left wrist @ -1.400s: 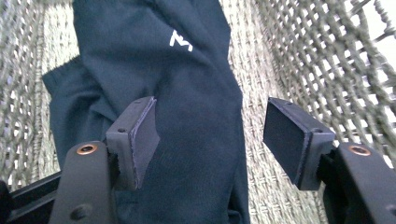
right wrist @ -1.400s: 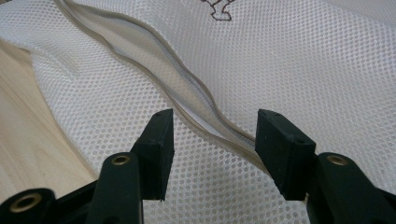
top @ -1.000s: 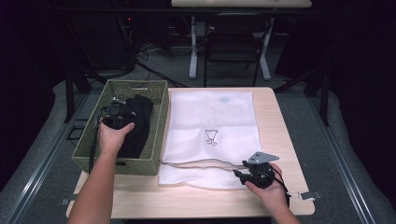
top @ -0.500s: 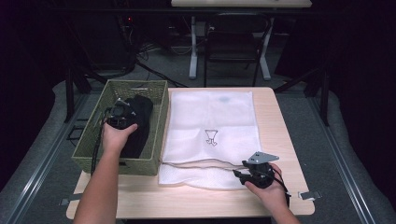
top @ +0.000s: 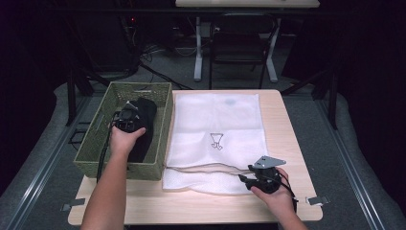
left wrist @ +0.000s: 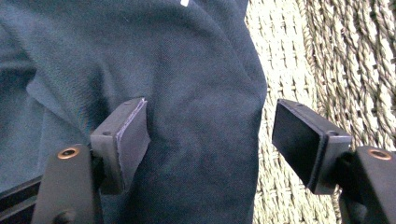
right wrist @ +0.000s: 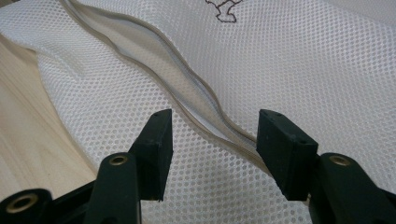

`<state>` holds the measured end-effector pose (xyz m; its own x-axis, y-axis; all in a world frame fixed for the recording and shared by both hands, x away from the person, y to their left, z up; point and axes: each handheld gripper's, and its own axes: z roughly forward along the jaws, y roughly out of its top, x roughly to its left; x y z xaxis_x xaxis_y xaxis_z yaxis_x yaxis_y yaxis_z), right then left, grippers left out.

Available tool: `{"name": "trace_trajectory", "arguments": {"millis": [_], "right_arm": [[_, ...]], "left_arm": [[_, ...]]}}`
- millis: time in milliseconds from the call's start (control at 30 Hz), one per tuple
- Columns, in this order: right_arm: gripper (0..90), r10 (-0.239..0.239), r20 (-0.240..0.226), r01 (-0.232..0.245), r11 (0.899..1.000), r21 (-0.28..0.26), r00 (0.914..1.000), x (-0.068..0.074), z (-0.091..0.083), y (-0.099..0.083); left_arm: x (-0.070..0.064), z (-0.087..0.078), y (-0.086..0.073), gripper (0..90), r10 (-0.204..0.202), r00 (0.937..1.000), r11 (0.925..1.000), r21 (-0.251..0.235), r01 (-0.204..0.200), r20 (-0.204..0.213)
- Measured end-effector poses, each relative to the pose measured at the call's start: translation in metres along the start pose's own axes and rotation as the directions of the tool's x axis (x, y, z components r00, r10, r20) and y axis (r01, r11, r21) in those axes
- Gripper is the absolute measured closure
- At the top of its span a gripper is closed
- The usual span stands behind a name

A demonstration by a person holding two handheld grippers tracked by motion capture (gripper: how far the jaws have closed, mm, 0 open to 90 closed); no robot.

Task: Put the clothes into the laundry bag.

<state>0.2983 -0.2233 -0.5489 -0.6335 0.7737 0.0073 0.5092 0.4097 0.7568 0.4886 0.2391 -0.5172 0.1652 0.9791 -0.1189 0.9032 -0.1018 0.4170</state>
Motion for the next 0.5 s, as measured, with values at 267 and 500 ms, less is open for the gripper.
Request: {"name": "trace_trajectory", "arguments": {"millis": [267,500], "right_arm": [[45.8,-0.001,0.000,0.001,1.000,-0.002,1.0000,0.0001,0.0002,0.0002],[45.3,-0.007,-0.003,0.007,1.000,0.003,1.0000,0.0008,0.0016,0.0003]], "left_arm": [[0.0019,0.0039,0.0012,27.3,-0.026,0.9996,0.9997,0.004,0.026,0.009],[-0.0016,0.0098,0.0052,27.3,-0.007,0.9995,0.9988,0.048,0.008,-0.031]]}}
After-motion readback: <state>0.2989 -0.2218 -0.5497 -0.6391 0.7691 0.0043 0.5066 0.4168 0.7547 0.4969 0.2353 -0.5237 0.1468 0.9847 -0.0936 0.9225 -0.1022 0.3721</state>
